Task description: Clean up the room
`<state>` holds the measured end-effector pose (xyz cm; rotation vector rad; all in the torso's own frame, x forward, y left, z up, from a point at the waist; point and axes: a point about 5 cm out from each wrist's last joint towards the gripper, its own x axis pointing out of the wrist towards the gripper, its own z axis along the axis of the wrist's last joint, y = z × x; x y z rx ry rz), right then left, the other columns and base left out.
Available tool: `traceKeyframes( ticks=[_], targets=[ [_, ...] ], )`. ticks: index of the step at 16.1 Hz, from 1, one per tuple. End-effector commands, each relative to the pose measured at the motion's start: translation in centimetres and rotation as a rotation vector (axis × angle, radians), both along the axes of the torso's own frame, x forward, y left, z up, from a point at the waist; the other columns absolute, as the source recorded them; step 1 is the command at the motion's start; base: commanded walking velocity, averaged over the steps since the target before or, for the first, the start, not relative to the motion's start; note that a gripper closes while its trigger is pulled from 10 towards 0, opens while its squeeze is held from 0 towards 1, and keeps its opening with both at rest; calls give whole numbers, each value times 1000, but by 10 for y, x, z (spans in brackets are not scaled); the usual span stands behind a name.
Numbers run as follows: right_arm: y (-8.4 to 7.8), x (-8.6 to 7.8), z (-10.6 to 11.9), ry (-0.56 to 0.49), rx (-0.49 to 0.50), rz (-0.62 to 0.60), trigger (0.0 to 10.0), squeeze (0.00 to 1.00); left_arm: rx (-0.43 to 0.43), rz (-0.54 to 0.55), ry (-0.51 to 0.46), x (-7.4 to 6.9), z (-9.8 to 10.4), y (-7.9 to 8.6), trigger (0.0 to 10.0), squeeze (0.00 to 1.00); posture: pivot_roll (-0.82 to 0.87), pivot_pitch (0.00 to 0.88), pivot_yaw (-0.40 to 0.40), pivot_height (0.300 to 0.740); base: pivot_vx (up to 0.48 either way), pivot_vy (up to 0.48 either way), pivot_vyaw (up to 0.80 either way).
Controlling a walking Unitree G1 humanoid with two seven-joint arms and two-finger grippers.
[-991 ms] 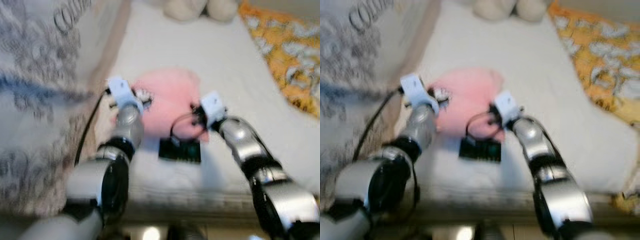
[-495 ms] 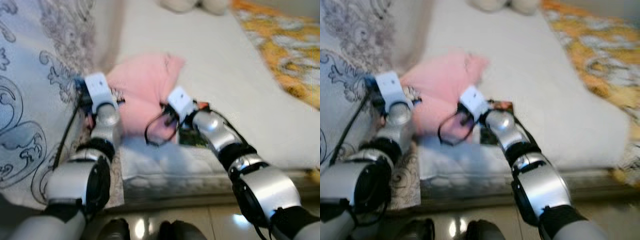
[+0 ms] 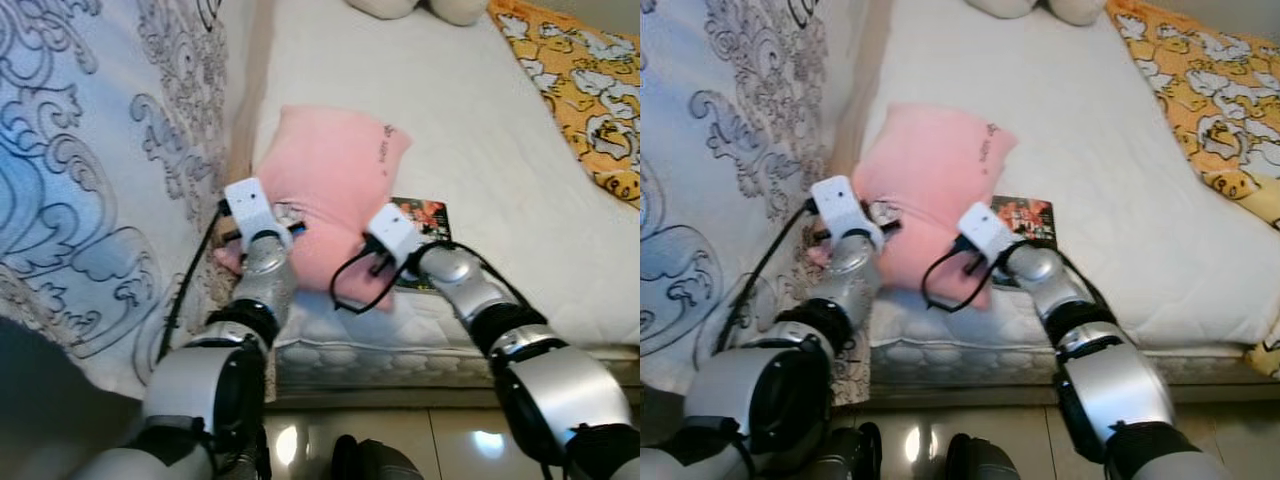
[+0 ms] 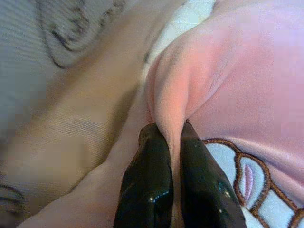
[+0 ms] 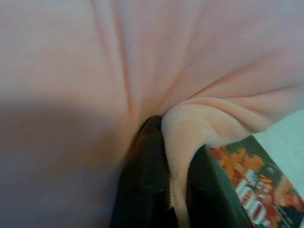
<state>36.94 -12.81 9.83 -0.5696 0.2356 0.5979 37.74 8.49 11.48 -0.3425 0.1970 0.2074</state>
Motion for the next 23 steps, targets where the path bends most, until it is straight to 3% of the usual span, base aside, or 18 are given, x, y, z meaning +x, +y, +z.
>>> traceKeyframes(
  ticks=[1, 5, 8, 10, 13, 15, 16, 18, 20, 23],
  targets=[
    [-21, 0, -3, 20, -16, -75, 10000, 0, -46, -39, 9, 0, 3, -13, 10000, 0, -35, 190, -134, 740, 0, 0, 0],
    [-49, 18, 36, -75, 82, -217, 10000, 0, -243, -63, -39, 6, 25, -35, 10000, 0, -22, 180, -130, 740, 0, 0, 0],
    [-52, 24, 51, -115, 67, -226, 10000, 0, -279, -84, -8, 1, 21, -50, 10000, 0, -19, 167, -131, 740, 0, 0, 0],
    [-47, 25, 49, -110, 22, -209, 10000, 0, -251, -114, -1, -5, 15, -58, 10000, 0, -17, 162, -132, 740, 0, 0, 0],
    [-44, 17, 25, -61, -136, -195, 10000, 0, -211, -126, 24, -9, 7, -60, 10000, 0, -8, 169, -137, 740, 0, 0, 0],
    [-42, 16, 22, -47, -100, -206, 10000, 0, -63, -151, 30, -7, 8, -56, 10000, 0, -9, 172, -140, 740, 0, 0, 0],
    [-41, 16, 23, -43, -70, -211, 10000, 1000, -56, -146, 12, -5, 11, -52, 10000, 1000, -11, 171, -138, 740, 0, 0, 0],
    [-43, 17, 26, -41, -28, -233, 10000, 1000, -53, -145, -24, -1, 19, -50, 10000, 1000, -10, 169, -136, 740, 0, 0, 0],
    [-52, 21, 38, -87, -29, -256, 10000, 1000, -85, -173, -77, 0, 33, -64, 10000, 1000, -16, 160, -138, 740, 0, 0, 0],
    [-59, 22, 42, -120, -89, -242, 10000, 1000, -79, -185, -141, -2, 43, -71, 10000, 1000, -13, 138, -135, 740, 0, 0, 0]
  ],
)
